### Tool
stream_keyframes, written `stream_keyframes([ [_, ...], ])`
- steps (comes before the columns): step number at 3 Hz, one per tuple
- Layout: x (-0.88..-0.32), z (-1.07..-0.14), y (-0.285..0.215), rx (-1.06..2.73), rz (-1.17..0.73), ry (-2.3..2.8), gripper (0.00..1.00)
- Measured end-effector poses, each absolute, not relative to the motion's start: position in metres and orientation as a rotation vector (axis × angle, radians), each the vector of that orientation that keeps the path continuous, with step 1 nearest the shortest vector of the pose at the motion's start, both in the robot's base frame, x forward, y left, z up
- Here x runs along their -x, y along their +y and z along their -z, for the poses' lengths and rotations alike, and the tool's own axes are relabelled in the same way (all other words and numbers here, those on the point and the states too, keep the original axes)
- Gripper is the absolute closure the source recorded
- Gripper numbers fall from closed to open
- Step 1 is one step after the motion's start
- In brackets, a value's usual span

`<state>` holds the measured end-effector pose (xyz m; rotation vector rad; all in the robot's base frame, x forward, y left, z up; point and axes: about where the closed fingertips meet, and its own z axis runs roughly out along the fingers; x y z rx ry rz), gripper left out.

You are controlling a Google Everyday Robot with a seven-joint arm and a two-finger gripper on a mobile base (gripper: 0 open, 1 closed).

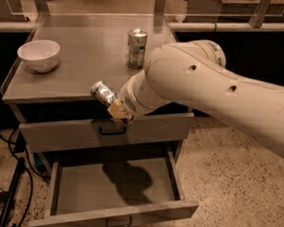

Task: Pick redbull can from middle drawer and place on counter

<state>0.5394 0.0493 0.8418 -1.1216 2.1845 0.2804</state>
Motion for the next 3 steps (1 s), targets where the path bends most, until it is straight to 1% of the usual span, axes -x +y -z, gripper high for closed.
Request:
stream_keyframes([
  [1,-0.589,-0.894,0.055,1.133,-0.263,2.132,1.0],
  [2,-0.591,-0.907,0.058,1.122,-0.265,2.111,1.0],
  [3,-0.599,-0.896,0.062,1.14,-0.294,2.133,1.0],
])
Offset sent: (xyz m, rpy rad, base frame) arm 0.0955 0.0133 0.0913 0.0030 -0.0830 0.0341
